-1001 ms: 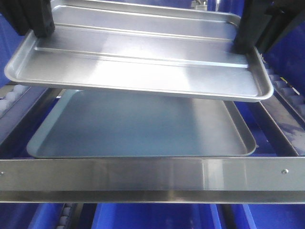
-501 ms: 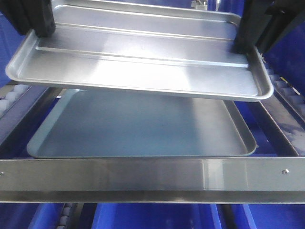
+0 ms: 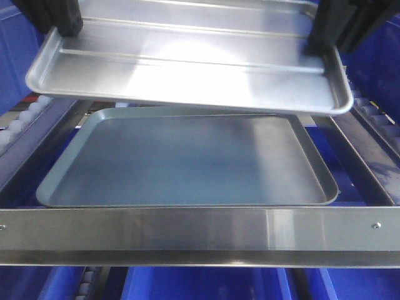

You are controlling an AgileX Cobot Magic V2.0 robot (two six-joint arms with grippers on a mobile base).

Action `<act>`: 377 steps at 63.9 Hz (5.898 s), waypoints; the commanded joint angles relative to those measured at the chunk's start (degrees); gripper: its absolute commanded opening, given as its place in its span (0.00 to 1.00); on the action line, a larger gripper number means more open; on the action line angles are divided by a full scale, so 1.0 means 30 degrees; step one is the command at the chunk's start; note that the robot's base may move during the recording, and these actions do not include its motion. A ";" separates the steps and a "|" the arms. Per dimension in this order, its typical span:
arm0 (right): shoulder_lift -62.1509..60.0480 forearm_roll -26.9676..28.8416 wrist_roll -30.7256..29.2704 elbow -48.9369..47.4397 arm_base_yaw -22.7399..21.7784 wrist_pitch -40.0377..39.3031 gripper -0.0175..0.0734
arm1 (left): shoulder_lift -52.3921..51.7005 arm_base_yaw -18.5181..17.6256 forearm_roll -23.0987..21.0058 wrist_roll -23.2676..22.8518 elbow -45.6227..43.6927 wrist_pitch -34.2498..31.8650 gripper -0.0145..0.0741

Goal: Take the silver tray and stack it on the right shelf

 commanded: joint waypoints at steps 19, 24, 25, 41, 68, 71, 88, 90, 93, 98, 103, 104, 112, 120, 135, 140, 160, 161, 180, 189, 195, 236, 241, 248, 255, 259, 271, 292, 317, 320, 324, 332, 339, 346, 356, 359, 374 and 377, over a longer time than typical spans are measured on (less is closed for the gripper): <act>0.3367 -0.0161 -0.1600 -0.4176 -0.1738 -0.0610 0.25 | 0.1689 0.3647 -0.1018 0.2428 -0.0668 -0.3868 0.06; 0.4508 -0.0161 -0.1600 -0.4578 -0.1989 -0.0661 0.25 | 0.2540 0.4178 -0.1018 0.2428 -0.0668 -0.4523 0.06; 0.4703 -0.0161 -0.1600 -0.4640 -0.2041 -0.0711 0.25 | 0.2693 0.4263 -0.1018 0.2428 -0.0668 -0.4654 0.06; 0.7440 -0.0161 -0.1600 -0.4686 -0.2340 -0.1775 0.25 | 0.5504 0.4830 -0.0608 0.2428 -0.0668 -0.6037 0.06; 0.8534 -0.0161 -0.1600 -0.4686 -0.2340 -0.2479 0.26 | 0.7507 0.5502 -0.2324 0.4943 -0.1686 -0.5683 0.06; 0.8534 -0.0161 -0.1600 -0.4686 -0.2340 -0.2480 0.27 | 0.7507 0.5602 -0.2611 0.4977 -0.1903 -0.5726 0.06; 0.8534 -0.0161 -0.1600 -0.4686 -0.2340 -0.2346 0.71 | 0.7507 0.5896 -0.4182 0.6675 -0.2521 -0.5726 0.41; 0.8534 -0.0161 -0.1600 -0.4686 -0.2340 -0.2307 0.76 | 0.7507 0.5896 -0.4182 0.6723 -0.2538 -0.5726 0.48; 0.8534 -0.0161 -0.1600 -0.4686 -0.2340 -0.2300 0.81 | 0.7507 0.5896 -0.4182 0.6723 -0.2538 -0.5691 0.57; 0.8514 -0.0161 -0.1600 -0.4686 -0.2340 -0.2259 0.83 | 0.7507 0.5896 -0.4182 0.6723 -0.2538 -0.5615 0.67; 0.8361 -0.0161 -0.1600 -0.4686 -0.2340 -0.2259 0.83 | 0.7470 0.5896 -0.4182 0.6723 -0.2609 -0.5182 0.69; 0.8319 -0.0161 -0.1600 -0.4686 -0.2340 -0.2259 0.83 | 0.7470 0.5896 -0.4182 0.6758 -0.2648 -0.5070 0.69; 0.7716 -0.0161 -0.1600 -0.4686 -0.2340 -0.2259 0.83 | 0.7272 0.5896 -0.4143 0.6859 -0.2968 -0.4113 0.69; 0.6848 -0.0161 -0.1600 -0.4667 -0.2340 -0.1989 0.76 | 0.6453 0.5860 -0.4143 0.7068 -0.2967 -0.3610 0.67; 0.5227 -0.0161 -0.2128 -0.4034 -0.2340 -0.0963 0.40 | 0.3772 0.5860 -0.4092 0.8381 -0.2199 -0.2734 0.39; 0.4545 -0.0161 -0.2128 -0.3259 -0.2340 -0.1226 0.31 | 0.2702 0.5860 -0.3917 0.8381 -0.0986 -0.3459 0.24; 0.0823 -0.0161 -0.2128 0.3254 -0.2340 -0.5078 0.25 | -0.1927 0.5860 -0.4851 0.8381 0.6739 -0.9201 0.06; 0.0506 -0.0161 -0.2128 0.3601 -0.2340 -0.5336 0.25 | -0.2134 0.5860 -0.4851 0.8381 0.7113 -0.9483 0.06; -0.4646 -0.0571 -0.2128 0.9684 -0.2340 -0.9071 0.25 | -0.7192 0.5744 -0.5053 0.8381 1.2858 -1.2264 0.06; -0.7794 -0.0808 -0.2128 1.0926 -0.2340 -0.9035 0.25 | -1.0384 0.5069 -0.4983 0.8381 1.3587 -1.2223 0.06; -1.0184 -0.0821 -0.2164 1.1346 -0.2340 -0.8728 0.25 | -1.2416 0.4431 -0.4983 0.8381 1.3581 -1.1964 0.06; -2.1348 -0.1034 -0.4483 1.1392 -0.2340 -0.5116 0.25 | -2.0445 0.2955 -0.5048 0.8381 1.3581 -0.8640 0.06; -2.1348 -0.1034 -0.4483 1.1392 -0.2340 -0.5116 0.25 | -2.0445 0.2955 -0.5048 0.8381 1.3581 -0.8640 0.06; -2.1348 -0.1034 -0.4483 1.1392 -0.2340 -0.5116 0.25 | -2.0445 0.2955 -0.5048 0.8381 1.3581 -0.8640 0.06; -2.1348 -0.1034 -0.4483 1.1392 -0.2340 -0.5116 0.25 | -2.0445 0.2955 -0.5048 0.8381 1.3581 -0.8640 0.06; -2.1348 -0.1034 -0.4483 1.1392 -0.2340 -0.5116 0.25 | -2.0445 0.2955 -0.5048 0.8381 1.3581 -0.8640 0.06; -2.1348 -0.1034 -0.4483 1.1392 -0.2340 -0.5116 0.25 | -2.0445 0.2955 -0.5048 0.8381 1.3581 -0.8577 0.06; -2.1348 -0.1034 -0.4483 1.1392 -0.2340 -0.5131 0.25 | -2.1226 0.7066 -0.7187 1.2671 1.5869 -1.2682 0.06; -2.1348 -0.1034 -0.4483 1.1392 -0.2340 -0.5131 0.25 | -2.5240 1.3285 -0.7986 1.3796 2.3417 -1.8787 0.06; -2.1348 -0.1034 -0.4483 1.1392 -0.2340 -0.5131 0.25 | -2.5667 1.3848 -0.7986 1.3796 2.4179 -1.9290 0.06; -2.1348 -0.1034 -0.4483 1.1392 -0.2340 -0.5131 0.25 | -2.6257 1.4520 -0.7986 1.3796 2.5282 -2.0356 0.06; -2.1348 -0.1034 -0.4483 1.1392 -0.2340 -0.5131 0.25 | -2.7730 1.5586 -0.7986 1.3796 2.6852 -2.1003 0.06; -2.1348 -0.1034 -0.4483 1.1392 -0.2340 -0.5154 0.25 | -2.7666 1.5584 -0.7986 1.3796 2.6932 -2.1646 0.06; -2.1348 -0.1034 -0.4483 1.1392 -0.2340 -0.5174 0.25 | -2.7666 1.5584 -0.7986 1.3796 2.6932 -2.1735 0.06; -2.1348 -0.1034 -0.4483 1.1392 -0.2340 -0.5174 0.25 | -2.7666 1.5584 -0.7986 1.3796 2.6932 -2.1735 0.06; -2.1348 -0.1034 -0.4483 1.1392 -0.2340 -0.5174 0.25 | -2.7666 1.5584 -0.7986 1.3796 2.6932 -2.1735 0.06; -2.1348 -0.1034 -0.4483 1.1392 -0.2340 -0.5174 0.25 | -2.7666 1.5584 -0.7986 1.3796 2.6932 -2.1735 0.06; -2.1348 -0.1034 -0.4483 1.1392 -0.2340 -0.5174 0.25 | -2.7666 1.5584 -0.7986 1.3796 2.6932 -2.1735 0.06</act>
